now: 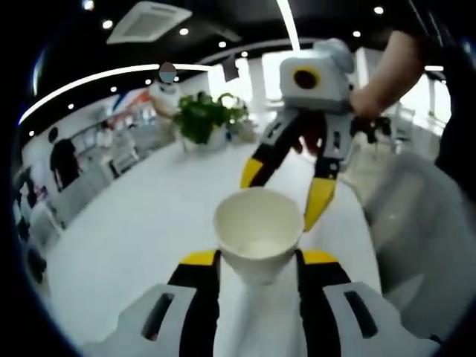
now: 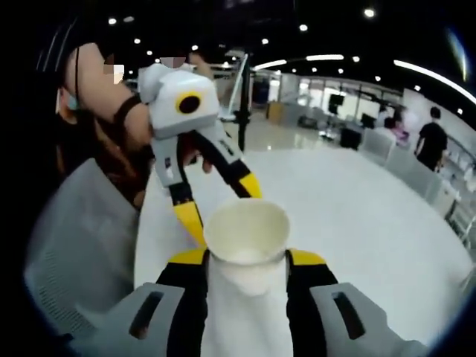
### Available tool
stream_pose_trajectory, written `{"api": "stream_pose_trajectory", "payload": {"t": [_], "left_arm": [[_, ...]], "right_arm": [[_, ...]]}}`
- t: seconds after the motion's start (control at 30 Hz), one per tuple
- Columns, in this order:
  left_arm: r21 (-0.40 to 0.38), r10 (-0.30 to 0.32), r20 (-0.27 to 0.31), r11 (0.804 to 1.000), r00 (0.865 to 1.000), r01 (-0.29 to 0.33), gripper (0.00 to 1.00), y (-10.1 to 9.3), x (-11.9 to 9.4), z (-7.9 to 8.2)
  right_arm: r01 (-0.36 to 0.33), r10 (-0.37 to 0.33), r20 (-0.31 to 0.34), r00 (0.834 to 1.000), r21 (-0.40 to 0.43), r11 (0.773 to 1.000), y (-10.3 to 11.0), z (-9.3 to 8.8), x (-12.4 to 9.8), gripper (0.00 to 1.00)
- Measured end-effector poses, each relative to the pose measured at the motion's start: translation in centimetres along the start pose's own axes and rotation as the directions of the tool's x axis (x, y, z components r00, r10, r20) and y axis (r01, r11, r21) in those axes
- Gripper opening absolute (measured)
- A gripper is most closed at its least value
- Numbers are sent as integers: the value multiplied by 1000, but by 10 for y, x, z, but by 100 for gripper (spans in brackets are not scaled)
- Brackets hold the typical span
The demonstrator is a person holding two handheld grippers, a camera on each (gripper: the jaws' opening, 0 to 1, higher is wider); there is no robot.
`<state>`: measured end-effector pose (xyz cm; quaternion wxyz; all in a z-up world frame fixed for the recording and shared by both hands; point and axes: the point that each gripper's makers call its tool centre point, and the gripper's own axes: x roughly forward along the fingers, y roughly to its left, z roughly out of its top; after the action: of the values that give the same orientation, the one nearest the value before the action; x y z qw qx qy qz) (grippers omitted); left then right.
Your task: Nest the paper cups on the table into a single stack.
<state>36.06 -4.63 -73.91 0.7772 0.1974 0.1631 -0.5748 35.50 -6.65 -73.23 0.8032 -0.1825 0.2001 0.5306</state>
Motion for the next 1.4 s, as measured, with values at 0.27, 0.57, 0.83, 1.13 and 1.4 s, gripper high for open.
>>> {"api": "stream_pose_trajectory", "payload": {"t": [0.27, 0.57, 0.83, 1.13, 1.4], "left_arm": [[7, 9, -10, 1000, 1000, -9, 37, 36, 12, -3], [11, 8, -22, 1000, 1000, -8, 37, 61, 29, -9], [-3, 6, -28, 1000, 1000, -6, 37, 77, 37, -15], [-45, 6, -34, 999, 999, -7, 38, 82, 44, -27], [-87, 13, -16, 996, 1000, -15, 38, 83, 43, -27]], "right_arm": [[15, -15, -3, 1000, 9, 1000, -36, -2, 14, 37], [14, -14, -7, 1000, 37, 999, -63, -9, 26, 37], [13, -13, -8, 1000, 58, 998, -78, -13, 37, 37], [7, -7, 4, 1000, 103, 995, -83, -21, 47, 38], [16, -16, -3, 1000, 103, 995, -83, -21, 50, 39]]}}
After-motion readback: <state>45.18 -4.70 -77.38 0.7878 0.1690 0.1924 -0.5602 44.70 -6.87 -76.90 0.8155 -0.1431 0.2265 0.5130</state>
